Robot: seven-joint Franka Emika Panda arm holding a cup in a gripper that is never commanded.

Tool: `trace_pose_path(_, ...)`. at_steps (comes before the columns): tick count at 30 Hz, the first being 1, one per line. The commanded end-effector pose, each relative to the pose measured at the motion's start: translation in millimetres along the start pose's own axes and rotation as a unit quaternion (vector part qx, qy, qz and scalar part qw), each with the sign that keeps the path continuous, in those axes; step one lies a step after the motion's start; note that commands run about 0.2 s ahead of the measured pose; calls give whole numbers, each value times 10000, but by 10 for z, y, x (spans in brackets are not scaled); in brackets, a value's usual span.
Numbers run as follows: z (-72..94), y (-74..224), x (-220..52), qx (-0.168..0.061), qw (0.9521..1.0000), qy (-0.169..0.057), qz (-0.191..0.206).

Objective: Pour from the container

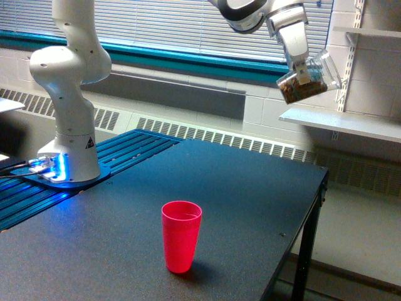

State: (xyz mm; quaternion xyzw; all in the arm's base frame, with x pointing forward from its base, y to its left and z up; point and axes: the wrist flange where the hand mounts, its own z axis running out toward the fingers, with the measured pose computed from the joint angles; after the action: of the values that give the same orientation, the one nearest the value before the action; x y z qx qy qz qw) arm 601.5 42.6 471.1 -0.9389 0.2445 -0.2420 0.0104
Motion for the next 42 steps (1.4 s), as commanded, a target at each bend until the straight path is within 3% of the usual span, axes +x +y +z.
trace_pose_path(1,-46,219,93,3,9993,246,296)
trace_pose_path(10,76,619,38,-145,9972,284,670)
trace_pose_path(23,124,1339,-72,-583,9925,360,1008)
trace_pose_path(42,213,2372,-397,-1220,9810,378,1460)
